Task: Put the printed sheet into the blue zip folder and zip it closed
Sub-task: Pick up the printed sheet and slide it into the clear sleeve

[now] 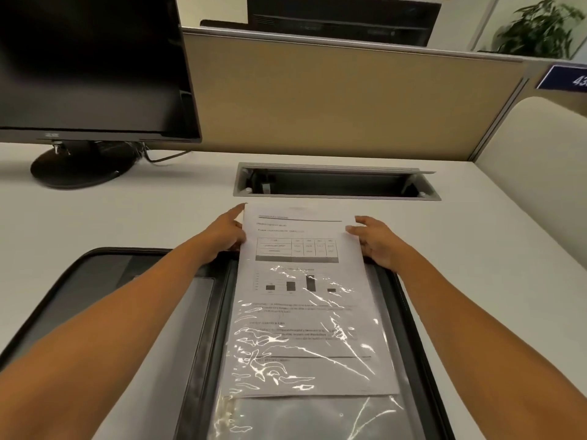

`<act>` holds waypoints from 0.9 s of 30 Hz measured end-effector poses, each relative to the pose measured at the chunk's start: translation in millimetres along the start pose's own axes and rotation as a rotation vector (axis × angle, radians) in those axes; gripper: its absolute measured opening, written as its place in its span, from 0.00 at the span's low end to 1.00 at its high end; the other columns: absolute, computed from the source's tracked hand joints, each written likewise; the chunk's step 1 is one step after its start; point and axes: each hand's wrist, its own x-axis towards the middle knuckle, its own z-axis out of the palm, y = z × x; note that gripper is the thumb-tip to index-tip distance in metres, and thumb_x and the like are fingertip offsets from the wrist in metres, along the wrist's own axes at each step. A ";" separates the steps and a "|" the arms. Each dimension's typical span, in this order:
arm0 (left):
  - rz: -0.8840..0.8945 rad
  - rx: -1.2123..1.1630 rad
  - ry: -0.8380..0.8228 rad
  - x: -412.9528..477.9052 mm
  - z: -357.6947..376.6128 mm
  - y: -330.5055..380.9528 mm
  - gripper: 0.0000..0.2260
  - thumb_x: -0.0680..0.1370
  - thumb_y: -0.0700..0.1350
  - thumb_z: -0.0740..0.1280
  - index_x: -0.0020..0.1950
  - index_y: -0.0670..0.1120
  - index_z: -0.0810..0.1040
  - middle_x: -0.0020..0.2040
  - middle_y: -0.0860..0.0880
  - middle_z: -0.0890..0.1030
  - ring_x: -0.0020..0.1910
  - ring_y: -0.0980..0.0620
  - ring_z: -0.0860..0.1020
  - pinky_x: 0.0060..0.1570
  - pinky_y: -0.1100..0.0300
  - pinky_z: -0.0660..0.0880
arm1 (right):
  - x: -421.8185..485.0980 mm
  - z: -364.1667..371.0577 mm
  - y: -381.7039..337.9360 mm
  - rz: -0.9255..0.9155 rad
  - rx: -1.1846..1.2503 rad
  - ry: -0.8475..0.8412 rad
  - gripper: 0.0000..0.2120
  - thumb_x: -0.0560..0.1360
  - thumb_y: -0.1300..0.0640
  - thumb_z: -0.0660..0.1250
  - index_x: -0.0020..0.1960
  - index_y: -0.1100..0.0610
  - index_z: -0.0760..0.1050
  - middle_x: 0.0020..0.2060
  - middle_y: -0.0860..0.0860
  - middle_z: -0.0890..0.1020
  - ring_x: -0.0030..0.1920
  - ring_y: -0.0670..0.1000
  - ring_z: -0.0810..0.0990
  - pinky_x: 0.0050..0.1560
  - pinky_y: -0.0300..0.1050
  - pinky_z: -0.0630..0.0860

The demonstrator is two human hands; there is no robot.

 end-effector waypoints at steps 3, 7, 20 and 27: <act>-0.013 0.028 -0.024 -1.7 0.8 1.9 0.26 0.75 0.33 0.61 0.71 0.49 0.61 0.45 0.48 0.77 0.42 0.52 0.76 0.36 0.63 0.72 | 0.7 5.3 3.7 -0.047 0.001 0.116 0.20 0.78 0.59 0.59 0.69 0.51 0.61 0.68 0.57 0.67 0.62 0.59 0.73 0.61 0.56 0.75; -0.015 0.024 -0.005 -1.5 1.1 1.0 0.26 0.75 0.35 0.63 0.71 0.49 0.60 0.46 0.47 0.76 0.41 0.52 0.75 0.38 0.63 0.71 | -1.5 8.4 3.1 -0.123 -0.080 0.138 0.17 0.78 0.63 0.57 0.66 0.56 0.66 0.65 0.59 0.72 0.62 0.60 0.74 0.63 0.60 0.72; 0.033 0.071 0.110 9.5 12.9 -1.3 0.22 0.77 0.43 0.64 0.71 0.49 0.64 0.57 0.42 0.74 0.51 0.47 0.73 0.46 0.57 0.74 | -4.6 12.4 -1.6 -0.162 -0.267 0.199 0.18 0.77 0.61 0.61 0.66 0.54 0.67 0.67 0.58 0.68 0.64 0.60 0.71 0.63 0.57 0.73; 0.080 0.157 0.166 8.8 12.5 -4.6 0.14 0.77 0.44 0.65 0.62 0.44 0.72 0.56 0.41 0.76 0.46 0.48 0.75 0.32 0.65 0.72 | -3.0 12.0 1.3 -0.187 -0.386 0.270 0.11 0.78 0.57 0.60 0.59 0.58 0.73 0.61 0.58 0.75 0.59 0.59 0.74 0.58 0.52 0.75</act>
